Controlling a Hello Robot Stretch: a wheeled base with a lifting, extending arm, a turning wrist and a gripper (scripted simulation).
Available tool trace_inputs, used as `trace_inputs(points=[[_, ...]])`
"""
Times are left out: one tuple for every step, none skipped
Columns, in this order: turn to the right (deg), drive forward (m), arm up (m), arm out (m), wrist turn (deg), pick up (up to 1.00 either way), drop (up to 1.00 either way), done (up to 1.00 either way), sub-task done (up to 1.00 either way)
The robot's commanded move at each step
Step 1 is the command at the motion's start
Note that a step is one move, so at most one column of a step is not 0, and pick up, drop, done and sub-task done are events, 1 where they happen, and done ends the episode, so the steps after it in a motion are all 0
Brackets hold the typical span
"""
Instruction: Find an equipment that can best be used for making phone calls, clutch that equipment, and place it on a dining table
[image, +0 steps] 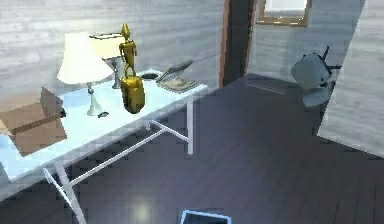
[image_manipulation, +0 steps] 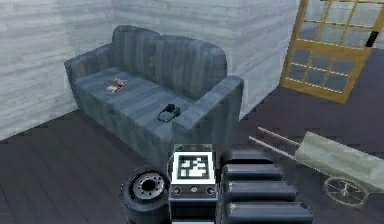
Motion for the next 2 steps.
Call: trace_inputs(points=[[9.0, 0.00, 0.00, 0.00, 0.0, 0.00, 0.00, 0.00, 0.00], [0.0, 0.85, 0.00, 0.00, 0.0, 0.00, 0.00, 0.00, 0.00]])
